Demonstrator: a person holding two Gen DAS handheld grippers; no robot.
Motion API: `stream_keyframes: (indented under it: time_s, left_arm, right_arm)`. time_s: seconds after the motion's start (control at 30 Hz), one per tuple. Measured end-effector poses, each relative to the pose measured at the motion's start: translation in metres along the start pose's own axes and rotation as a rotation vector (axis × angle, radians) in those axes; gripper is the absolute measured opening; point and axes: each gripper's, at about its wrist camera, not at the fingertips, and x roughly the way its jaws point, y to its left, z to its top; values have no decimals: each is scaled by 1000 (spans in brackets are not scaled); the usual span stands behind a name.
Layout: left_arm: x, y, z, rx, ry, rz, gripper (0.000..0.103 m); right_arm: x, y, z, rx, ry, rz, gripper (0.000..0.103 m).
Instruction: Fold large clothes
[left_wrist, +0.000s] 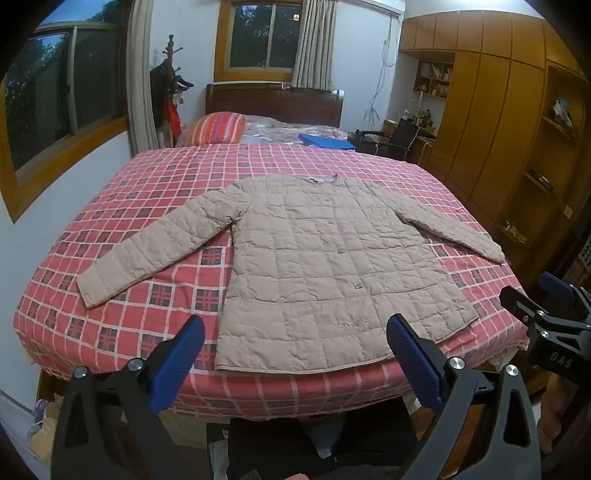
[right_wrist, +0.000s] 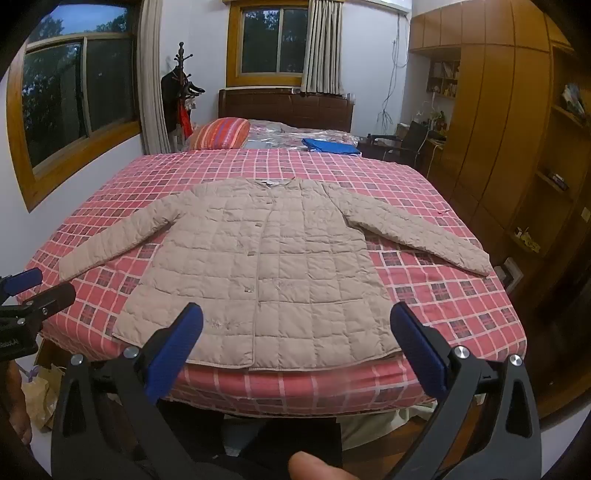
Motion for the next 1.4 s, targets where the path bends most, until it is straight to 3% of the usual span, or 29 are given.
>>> stream_keyframes:
  time_s: [1.4]
  left_arm:
    - [1,0,1,-1,0,0,99]
  right_arm:
    - [1,-4,1,10,10,10,101]
